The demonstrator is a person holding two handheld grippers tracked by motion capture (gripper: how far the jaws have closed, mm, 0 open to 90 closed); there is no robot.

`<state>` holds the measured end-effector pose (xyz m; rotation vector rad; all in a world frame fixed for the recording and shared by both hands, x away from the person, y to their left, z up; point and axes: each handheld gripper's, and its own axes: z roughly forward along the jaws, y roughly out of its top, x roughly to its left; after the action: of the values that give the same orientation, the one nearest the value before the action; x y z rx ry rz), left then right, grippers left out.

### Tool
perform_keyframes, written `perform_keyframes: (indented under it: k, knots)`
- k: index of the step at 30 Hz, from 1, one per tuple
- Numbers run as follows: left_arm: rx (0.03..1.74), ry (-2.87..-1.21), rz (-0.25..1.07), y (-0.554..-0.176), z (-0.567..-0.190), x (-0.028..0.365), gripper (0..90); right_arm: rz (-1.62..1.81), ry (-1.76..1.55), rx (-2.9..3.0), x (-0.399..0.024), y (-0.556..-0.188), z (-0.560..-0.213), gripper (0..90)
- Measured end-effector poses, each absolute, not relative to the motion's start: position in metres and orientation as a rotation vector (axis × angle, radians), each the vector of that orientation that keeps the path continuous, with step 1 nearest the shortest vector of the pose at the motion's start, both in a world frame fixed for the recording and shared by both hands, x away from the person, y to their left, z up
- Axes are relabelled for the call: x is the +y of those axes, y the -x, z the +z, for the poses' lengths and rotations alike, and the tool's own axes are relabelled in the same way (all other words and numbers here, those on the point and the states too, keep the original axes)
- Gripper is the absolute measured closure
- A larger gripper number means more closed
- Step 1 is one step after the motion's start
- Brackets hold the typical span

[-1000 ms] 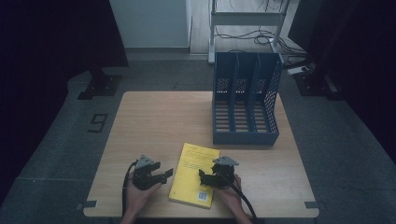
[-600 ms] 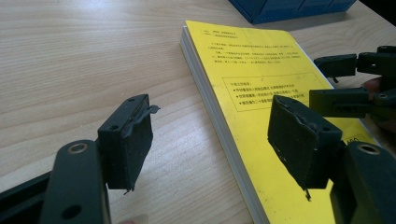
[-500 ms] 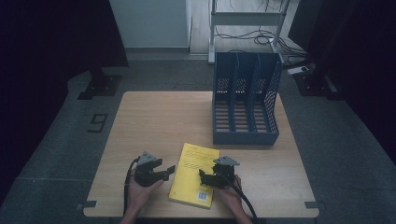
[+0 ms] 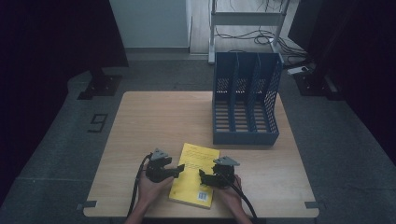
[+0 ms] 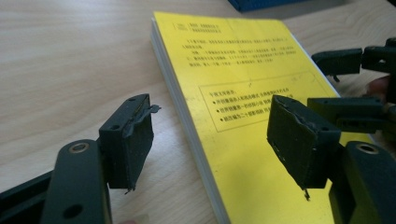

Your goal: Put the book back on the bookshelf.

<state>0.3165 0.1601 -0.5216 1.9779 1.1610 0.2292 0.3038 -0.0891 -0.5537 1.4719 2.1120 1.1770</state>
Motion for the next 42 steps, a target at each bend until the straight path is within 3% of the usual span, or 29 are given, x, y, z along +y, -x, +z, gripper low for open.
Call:
perform_keyframes:
  k: [33, 42]
  knots:
    - [1.207, -2.013, 0.177, -0.325, -0.54, 0.133, 30.2, 1.171, -1.472, 2.104, -0.088, -0.303, -0.554, 13.8]
    - [1.256, -1.992, 0.205, -0.323, -0.538, 0.131, 34.9, 1.156, -1.454, 2.099, -0.086, -0.301, -0.553, 14.2]
